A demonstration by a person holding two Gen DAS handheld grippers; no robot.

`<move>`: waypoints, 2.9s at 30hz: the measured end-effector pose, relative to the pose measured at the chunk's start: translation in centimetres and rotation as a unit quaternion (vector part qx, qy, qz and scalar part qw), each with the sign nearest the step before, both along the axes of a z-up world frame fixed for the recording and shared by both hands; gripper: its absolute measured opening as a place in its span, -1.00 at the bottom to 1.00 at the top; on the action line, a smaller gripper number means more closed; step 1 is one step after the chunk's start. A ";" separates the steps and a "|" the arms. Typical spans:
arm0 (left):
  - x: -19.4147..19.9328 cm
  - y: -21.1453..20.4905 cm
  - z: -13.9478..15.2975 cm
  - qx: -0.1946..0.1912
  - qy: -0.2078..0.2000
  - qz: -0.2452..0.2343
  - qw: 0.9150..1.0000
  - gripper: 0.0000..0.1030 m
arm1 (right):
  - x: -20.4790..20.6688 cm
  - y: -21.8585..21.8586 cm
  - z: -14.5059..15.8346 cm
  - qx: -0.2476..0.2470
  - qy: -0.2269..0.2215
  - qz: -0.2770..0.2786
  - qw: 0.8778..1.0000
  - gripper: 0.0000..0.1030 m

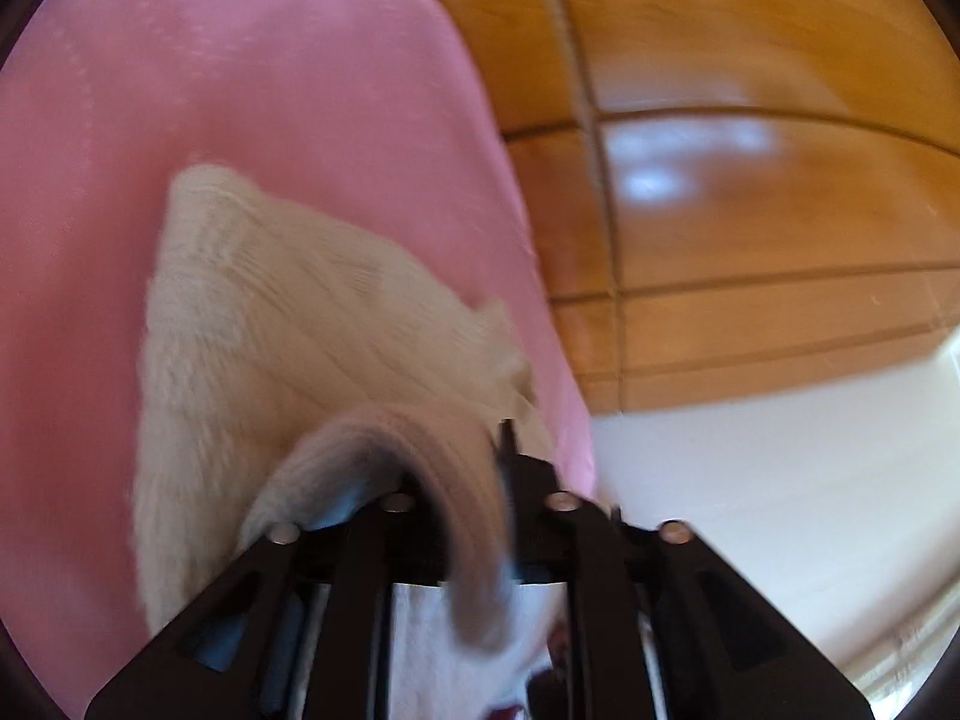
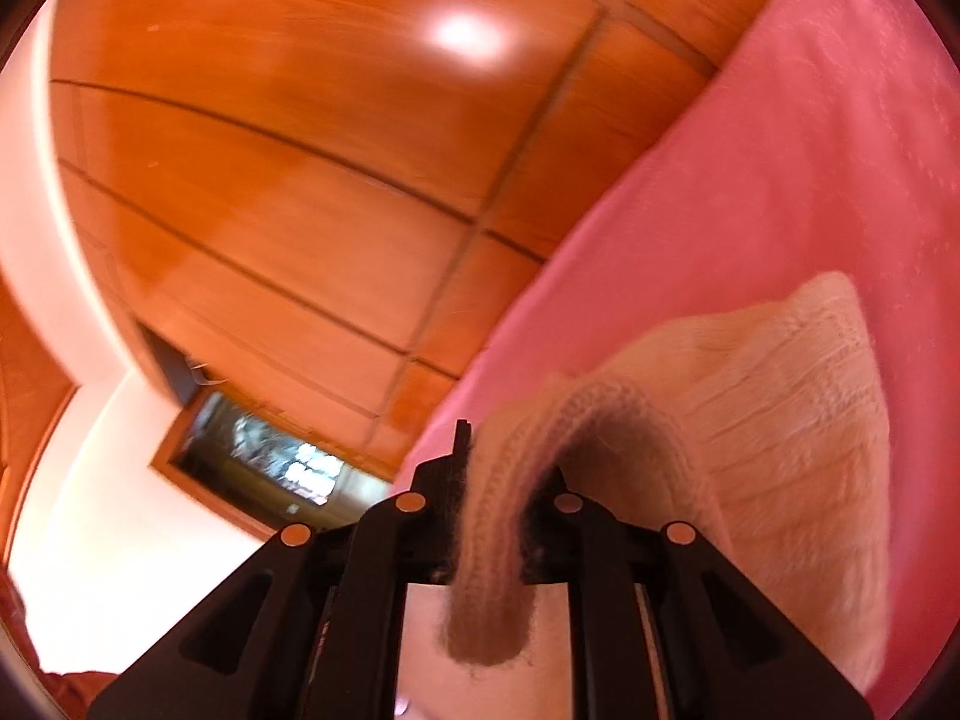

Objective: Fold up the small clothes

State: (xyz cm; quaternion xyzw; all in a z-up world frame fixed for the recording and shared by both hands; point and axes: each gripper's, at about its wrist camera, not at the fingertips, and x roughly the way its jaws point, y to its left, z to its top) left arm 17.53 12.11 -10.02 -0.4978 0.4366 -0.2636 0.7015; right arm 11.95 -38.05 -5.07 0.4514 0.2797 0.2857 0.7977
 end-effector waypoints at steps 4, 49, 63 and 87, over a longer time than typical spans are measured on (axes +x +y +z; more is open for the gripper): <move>-0.2 -1.2 0.8 0.055 -0.057 0.012 0.997 -0.41 | 0.7 -0.2 -2.4 -0.019 0.026 -0.053 0.998 -0.26; 1.2 -4.7 1.1 0.429 -0.070 0.126 0.892 -0.73 | 5.6 6.6 -0.5 -0.486 0.132 -0.182 0.844 -0.62; -9.8 -4.8 1.7 0.451 -0.153 0.106 0.873 0.69 | 1.2 5.8 2.1 -0.433 0.038 -0.244 0.867 0.95; -13.4 -2.6 1.0 0.376 -0.148 0.074 0.911 0.74 | -6.6 10.6 -0.8 -0.532 0.067 -0.234 0.811 0.96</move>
